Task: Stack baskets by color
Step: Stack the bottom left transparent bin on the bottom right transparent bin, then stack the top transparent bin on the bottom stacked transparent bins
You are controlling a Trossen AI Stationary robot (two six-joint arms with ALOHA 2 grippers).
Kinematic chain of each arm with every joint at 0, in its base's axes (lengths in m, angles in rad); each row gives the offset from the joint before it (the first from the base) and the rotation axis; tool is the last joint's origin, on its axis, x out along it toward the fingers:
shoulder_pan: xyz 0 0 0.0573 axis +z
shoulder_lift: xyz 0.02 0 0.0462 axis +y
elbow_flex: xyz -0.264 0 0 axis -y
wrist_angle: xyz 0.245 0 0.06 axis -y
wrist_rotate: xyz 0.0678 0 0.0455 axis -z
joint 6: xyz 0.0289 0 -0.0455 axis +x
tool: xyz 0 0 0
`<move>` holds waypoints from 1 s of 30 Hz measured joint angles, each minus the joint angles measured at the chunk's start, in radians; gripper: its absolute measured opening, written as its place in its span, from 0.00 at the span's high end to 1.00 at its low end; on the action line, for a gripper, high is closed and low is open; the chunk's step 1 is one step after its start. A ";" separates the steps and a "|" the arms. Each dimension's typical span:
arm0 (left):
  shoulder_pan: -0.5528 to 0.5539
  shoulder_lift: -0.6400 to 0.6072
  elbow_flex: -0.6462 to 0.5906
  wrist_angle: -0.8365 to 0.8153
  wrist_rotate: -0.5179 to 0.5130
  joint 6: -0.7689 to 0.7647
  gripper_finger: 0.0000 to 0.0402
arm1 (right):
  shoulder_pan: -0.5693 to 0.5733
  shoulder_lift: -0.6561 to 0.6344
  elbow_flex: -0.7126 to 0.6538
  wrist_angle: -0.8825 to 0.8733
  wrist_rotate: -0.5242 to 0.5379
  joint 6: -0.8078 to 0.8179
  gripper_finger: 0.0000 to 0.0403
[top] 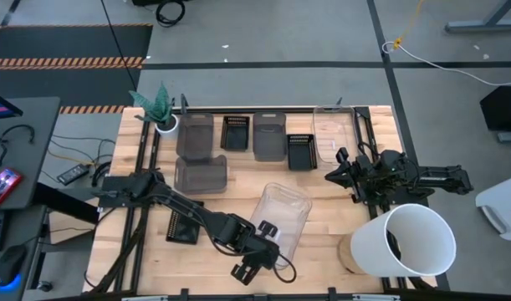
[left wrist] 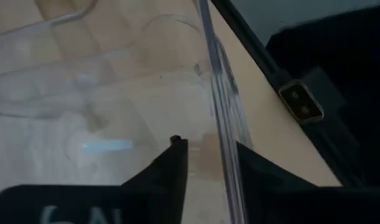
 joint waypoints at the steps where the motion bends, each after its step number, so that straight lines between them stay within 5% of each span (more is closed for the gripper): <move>1: 0.000 -0.007 0.000 -0.003 -0.005 -0.005 0.69 | 0.000 0.000 0.000 -0.001 0.000 0.000 0.92; 8: 0.000 -0.015 0.001 -0.099 -0.060 -0.027 0.57 | 0.000 0.000 0.000 -0.002 0.000 0.000 0.92; 20: 0.009 -0.015 0.002 -0.169 -0.134 -0.029 0.65 | 0.000 0.000 0.000 -0.003 0.000 0.000 0.92; 30: -0.006 -0.074 0.002 -0.172 -0.198 0.012 0.55 | 0.000 0.000 0.000 -0.003 0.000 0.000 0.92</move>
